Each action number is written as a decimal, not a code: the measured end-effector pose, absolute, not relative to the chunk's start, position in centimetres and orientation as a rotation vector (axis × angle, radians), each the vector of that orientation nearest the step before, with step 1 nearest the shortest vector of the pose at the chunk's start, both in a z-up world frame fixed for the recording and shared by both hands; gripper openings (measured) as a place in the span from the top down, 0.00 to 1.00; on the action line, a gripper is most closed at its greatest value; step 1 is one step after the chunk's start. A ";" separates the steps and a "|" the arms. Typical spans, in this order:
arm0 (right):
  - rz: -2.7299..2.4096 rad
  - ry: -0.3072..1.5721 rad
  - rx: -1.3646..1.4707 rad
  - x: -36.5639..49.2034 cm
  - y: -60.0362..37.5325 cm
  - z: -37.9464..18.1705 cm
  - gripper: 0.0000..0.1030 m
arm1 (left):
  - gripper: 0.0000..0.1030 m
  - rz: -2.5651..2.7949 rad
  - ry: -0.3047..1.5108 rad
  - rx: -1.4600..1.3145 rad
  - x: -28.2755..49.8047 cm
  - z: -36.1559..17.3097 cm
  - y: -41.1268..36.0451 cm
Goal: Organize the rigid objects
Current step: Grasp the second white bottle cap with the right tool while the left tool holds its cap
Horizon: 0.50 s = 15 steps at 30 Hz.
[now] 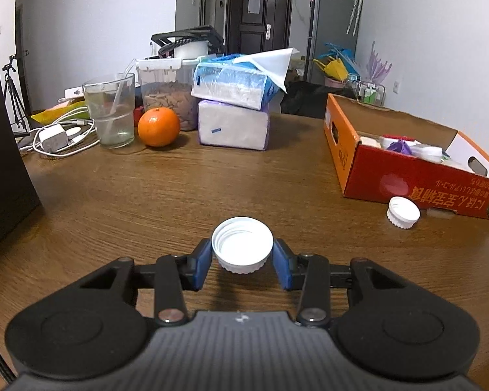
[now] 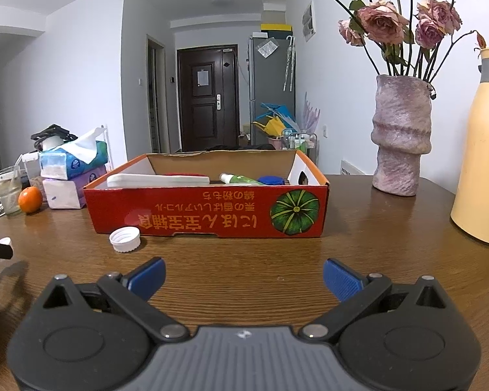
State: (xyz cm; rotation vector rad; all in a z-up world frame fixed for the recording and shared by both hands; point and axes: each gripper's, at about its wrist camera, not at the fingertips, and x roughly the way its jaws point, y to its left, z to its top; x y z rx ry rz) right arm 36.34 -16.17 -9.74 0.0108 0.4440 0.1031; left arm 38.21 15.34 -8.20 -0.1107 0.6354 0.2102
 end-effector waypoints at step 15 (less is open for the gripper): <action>0.214 0.500 -0.021 39.0 -9.4 -10.0 0.00 | 0.60 0.229 0.588 -0.115 37.6 -6.9 16.0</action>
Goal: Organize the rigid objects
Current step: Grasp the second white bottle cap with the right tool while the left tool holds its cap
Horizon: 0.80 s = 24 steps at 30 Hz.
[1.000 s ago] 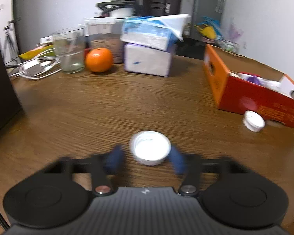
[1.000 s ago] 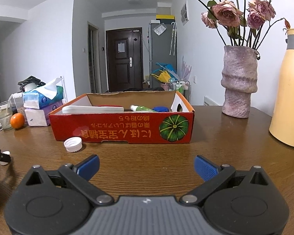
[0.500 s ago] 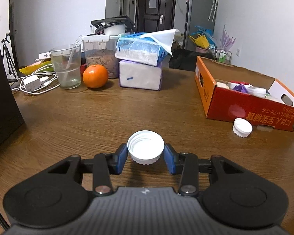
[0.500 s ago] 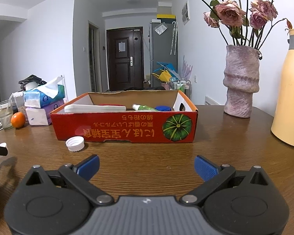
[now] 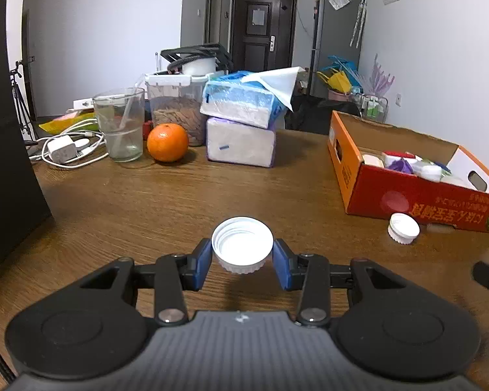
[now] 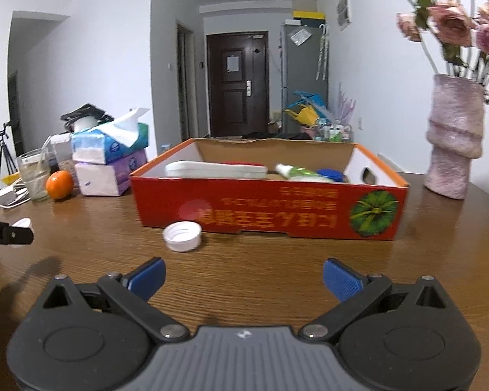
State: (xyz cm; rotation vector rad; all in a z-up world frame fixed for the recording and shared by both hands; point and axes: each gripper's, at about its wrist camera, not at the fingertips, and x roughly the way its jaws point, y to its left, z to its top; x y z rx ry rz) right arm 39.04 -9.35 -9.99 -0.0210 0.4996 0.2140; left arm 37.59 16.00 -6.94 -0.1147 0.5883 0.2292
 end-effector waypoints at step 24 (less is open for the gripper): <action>0.187 0.660 -0.033 48.0 -2.0 -11.6 0.23 | 0.60 0.317 0.559 -0.143 38.1 -6.4 20.8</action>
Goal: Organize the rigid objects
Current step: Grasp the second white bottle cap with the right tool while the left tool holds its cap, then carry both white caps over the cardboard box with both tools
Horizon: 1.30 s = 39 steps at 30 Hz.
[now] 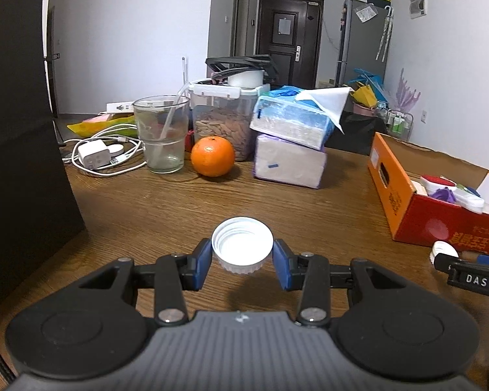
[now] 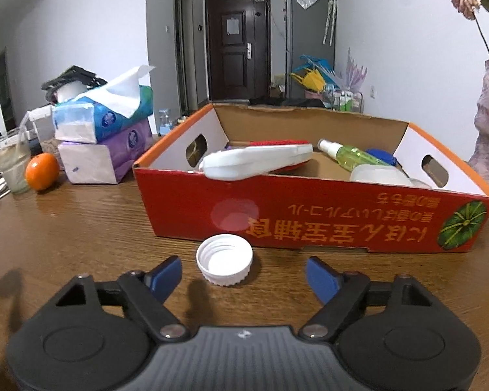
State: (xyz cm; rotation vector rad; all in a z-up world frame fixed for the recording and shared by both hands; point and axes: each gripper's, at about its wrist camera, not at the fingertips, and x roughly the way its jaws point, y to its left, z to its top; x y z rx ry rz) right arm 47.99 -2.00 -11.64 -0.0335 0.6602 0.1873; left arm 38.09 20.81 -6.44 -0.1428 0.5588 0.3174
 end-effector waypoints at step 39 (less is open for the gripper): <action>0.189 0.569 -0.036 41.3 -4.7 -10.1 0.62 | 0.60 0.326 0.512 -0.144 36.7 -5.5 20.4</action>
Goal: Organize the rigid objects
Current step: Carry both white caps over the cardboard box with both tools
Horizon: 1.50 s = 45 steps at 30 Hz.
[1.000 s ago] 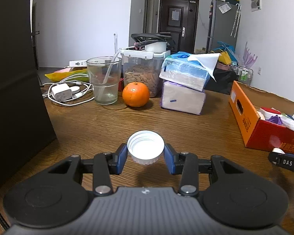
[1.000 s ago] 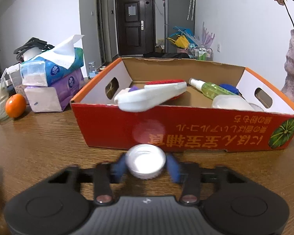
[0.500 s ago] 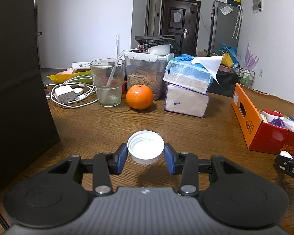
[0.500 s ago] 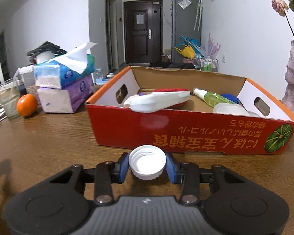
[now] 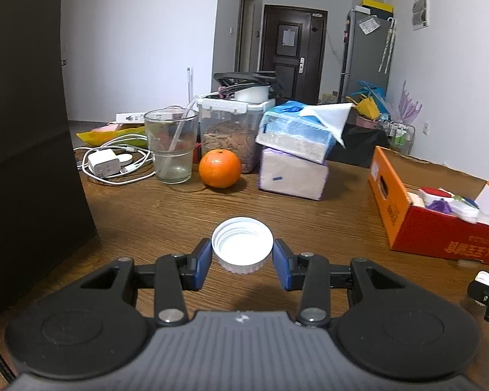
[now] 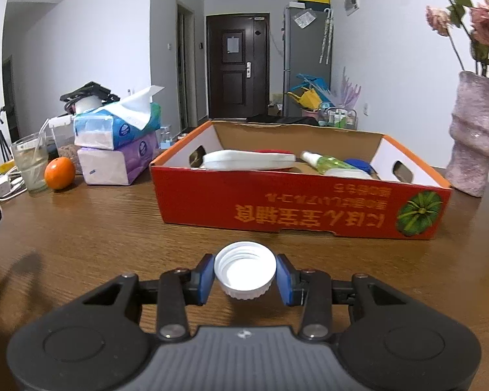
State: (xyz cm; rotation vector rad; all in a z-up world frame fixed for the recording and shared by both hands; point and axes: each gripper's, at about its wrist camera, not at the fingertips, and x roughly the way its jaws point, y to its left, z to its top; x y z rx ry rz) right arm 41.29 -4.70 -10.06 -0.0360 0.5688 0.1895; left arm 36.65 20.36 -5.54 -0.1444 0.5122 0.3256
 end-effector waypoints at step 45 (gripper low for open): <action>0.162 0.404 0.073 36.4 -15.4 -5.4 0.62 | 0.60 0.093 0.452 -0.119 36.2 -2.8 4.1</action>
